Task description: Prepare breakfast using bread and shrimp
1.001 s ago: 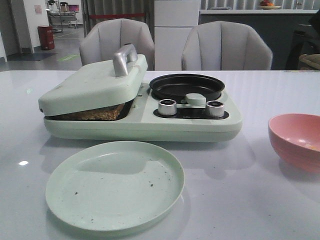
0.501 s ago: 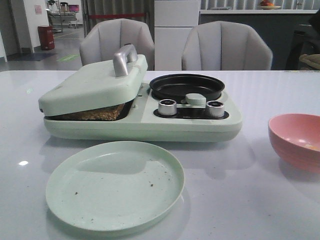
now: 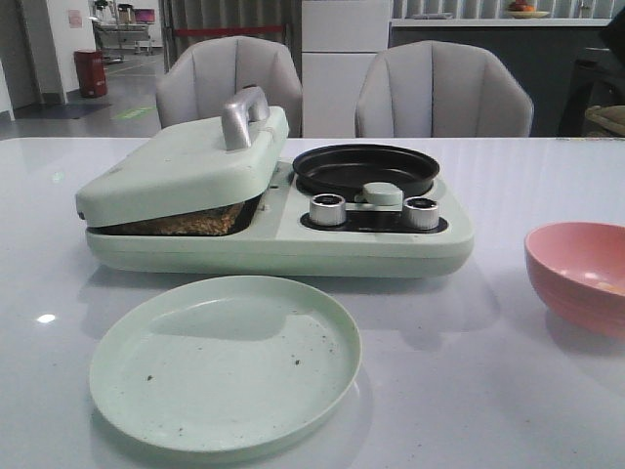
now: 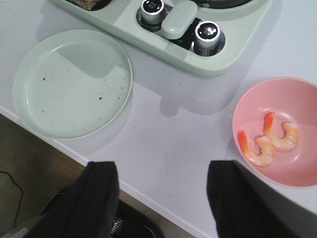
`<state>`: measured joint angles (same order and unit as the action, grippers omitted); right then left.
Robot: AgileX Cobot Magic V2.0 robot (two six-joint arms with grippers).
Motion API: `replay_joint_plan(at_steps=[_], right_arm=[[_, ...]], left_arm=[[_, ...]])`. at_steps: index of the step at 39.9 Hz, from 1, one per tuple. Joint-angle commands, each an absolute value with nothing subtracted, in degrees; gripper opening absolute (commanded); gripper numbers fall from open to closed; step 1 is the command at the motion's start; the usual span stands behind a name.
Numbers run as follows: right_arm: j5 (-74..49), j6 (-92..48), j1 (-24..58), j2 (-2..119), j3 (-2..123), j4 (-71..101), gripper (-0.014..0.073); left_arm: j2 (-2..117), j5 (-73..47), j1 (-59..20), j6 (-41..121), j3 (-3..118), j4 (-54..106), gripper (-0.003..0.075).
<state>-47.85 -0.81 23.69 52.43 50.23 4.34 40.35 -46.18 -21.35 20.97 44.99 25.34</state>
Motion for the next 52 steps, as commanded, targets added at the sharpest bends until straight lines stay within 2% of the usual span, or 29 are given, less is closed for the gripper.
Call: replay_joint_plan(at_steps=[1,5,16,21,26,42,52], right_arm=[[-44.6,-1.0,23.0,52.4,51.7,2.4,0.0495],[-45.9,-0.8,18.8,54.5,52.4,2.3,0.0495],[-51.0,-1.4,-1.1,65.3,56.5,2.9,0.0495],[-50.9,-1.9,-7.0,70.8,57.7,2.9,0.0495],[-48.4,-1.9,-9.2,75.3,57.7,2.9,0.0495],[-34.8,-1.9,-9.2,86.8,57.7,2.8,0.0495],[-31.8,-1.9,-9.2,92.0,57.7,2.9,0.0495]], left_arm=[[40.2,-43.1,-21.8,16.5,46.5,20.7,0.0102],[40.2,-43.1,-21.8,16.5,46.5,20.6,0.0101],[40.2,-43.1,-21.8,16.5,46.5,20.6,0.0101],[40.2,-43.1,-21.8,16.5,46.5,20.6,0.0101],[40.2,-43.1,-21.8,16.5,46.5,20.6,0.0101],[40.2,-43.1,-21.8,16.5,46.5,20.6,0.0101],[40.2,-43.1,-21.8,16.5,46.5,20.6,0.0101]])
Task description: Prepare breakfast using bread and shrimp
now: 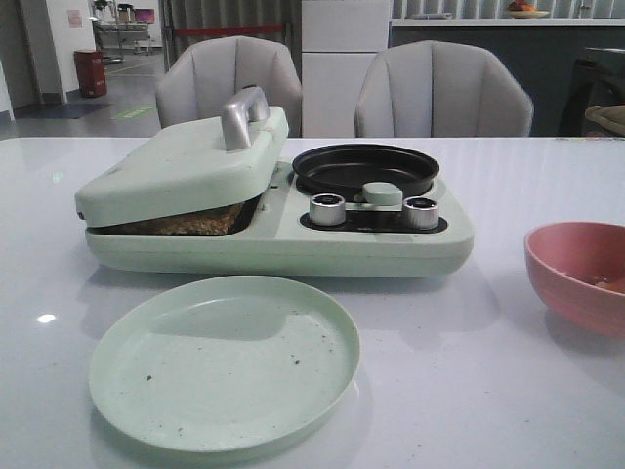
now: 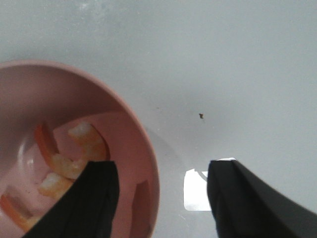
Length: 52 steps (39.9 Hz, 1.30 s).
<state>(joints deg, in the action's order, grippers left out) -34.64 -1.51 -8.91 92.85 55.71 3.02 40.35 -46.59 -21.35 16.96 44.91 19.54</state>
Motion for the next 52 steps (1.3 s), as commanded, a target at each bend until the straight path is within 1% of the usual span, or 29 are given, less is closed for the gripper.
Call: replay_joint_plan(at_steps=[1,3,5,8,11,15,20,21,27,32,35,42,52], right_arm=[[-31.7,-1.9,-9.2,92.5,57.7,2.9,0.0494],[-31.7,-1.9,-9.2,93.1,57.7,2.9,0.0492],[-31.8,-1.9,-9.2,93.7,57.7,2.9,0.0466],[-32.0,-1.9,-9.2,94.3,57.7,2.9,0.0387],[-32.1,-1.9,-9.2,94.4,57.7,3.0,0.0273],[-32.1,-1.9,-9.2,94.4,57.7,3.0,0.0148],[-33.0,-1.9,-9.2,94.4,57.7,3.0,0.0037],[-33.7,-1.9,-9.2,94.4,57.7,3.2,0.0029],[-35.2,-1.9,-9.2,94.4,58.5,4.3,0.004],[-39.6,-1.9,-8.6,94.3,63.3,4.3,0.004],[-42.5,-2.2,-6.8,94.2,68.1,3.1,0.0034],[-47.2,-1.8,1.5,94.1,80.3,-6.4,0.0038],[-49.6,7.9,14.7,96.7,95.3,-28.8,0.0041]], left_arm=[[40.2,-43.1,-21.8,16.5,46.5,20.6,0.0101],[40.2,-43.1,-21.8,16.5,46.5,20.6,0.0101],[40.2,-43.1,-21.8,16.5,46.5,20.6,0.0101],[40.2,-43.1,-21.8,16.5,46.5,20.6,0.0101],[40.2,-43.1,-21.8,16.5,46.5,20.6,0.0101],[40.2,-43.1,-21.8,16.5,46.5,20.6,0.0101],[40.2,-43.1,-21.8,16.5,46.5,20.6,0.0101],[40.2,-43.1,-21.8,16.5,46.5,20.6,0.0101],[40.2,-43.1,-21.8,16.5,46.5,20.6,0.0101],[40.2,-43.1,-21.8,16.5,46.5,20.6,0.0101],[40.2,-43.1,-21.8,16.5,46.5,20.6,0.0101],[40.2,-43.4,-21.8,16.5,46.5,20.6,0.0101],[40.2,-45.3,-21.8,16.5,46.5,20.6,0.0101]])
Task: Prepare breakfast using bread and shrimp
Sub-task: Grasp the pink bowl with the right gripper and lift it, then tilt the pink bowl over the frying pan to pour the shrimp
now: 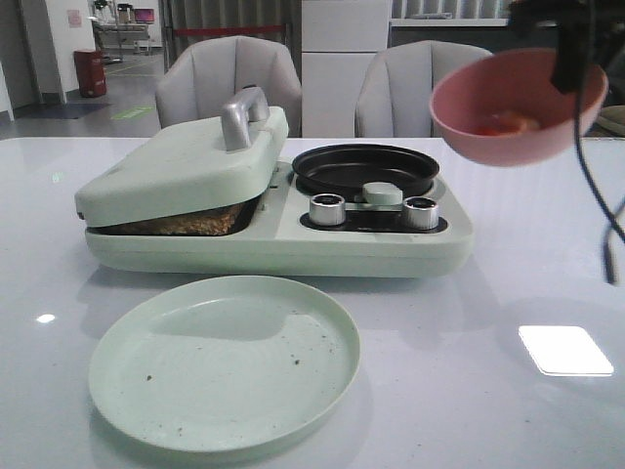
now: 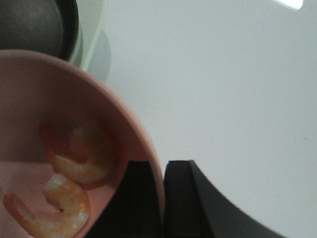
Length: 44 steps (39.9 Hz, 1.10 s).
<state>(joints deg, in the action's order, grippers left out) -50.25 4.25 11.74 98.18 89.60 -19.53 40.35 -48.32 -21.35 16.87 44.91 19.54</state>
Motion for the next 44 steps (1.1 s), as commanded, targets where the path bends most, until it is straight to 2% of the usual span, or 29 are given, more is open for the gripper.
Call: replay_joint_plan(at_steps=[1,9,22,30,44], right_arm=[[-50.1,9.2,16.0,97.5,96.8,-31.7,0.0041],[-54.8,14.4,24.4,103.7,105.6,-49.5,0.0041],[-59.9,18.5,32.1,114.1,113.8,-70.4,0.0041],[-63.8,21.8,34.5,118.7,114.5,-84.6,0.0041],[-65.1,22.0,36.6,119.8,114.5,-95.5,0.0041]], left_arm=[[40.2,-45.5,-21.8,16.5,46.5,20.6,0.0101],[40.2,-46.6,-21.8,16.5,46.5,20.6,0.0101],[40.2,-46.6,-21.8,16.5,46.5,20.6,0.0101],[40.2,-46.6,-21.8,16.5,46.5,20.6,0.0101],[40.2,-46.6,-21.8,16.5,46.5,20.5,0.0101]])
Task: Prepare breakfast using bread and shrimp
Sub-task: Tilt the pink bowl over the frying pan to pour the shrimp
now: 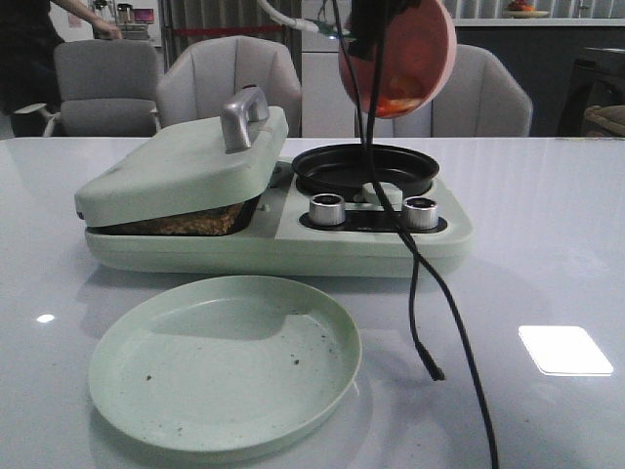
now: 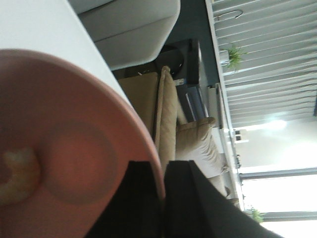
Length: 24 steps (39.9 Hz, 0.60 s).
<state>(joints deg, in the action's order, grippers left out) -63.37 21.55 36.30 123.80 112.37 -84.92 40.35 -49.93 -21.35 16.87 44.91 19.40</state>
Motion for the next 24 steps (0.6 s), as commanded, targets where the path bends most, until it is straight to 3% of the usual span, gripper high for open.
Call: replay_joint_plan(at_steps=[1,24], right_arm=[[-65.2,22.0,36.8,119.8,114.5,-97.5,0.0041],[-65.3,22.0,37.0,119.8,114.8,-103.1,0.0041]], left_arm=[[40.2,-46.6,-21.8,16.5,46.5,20.5,0.0101],[40.2,-46.2,-21.8,16.5,46.5,20.4,0.0101]])
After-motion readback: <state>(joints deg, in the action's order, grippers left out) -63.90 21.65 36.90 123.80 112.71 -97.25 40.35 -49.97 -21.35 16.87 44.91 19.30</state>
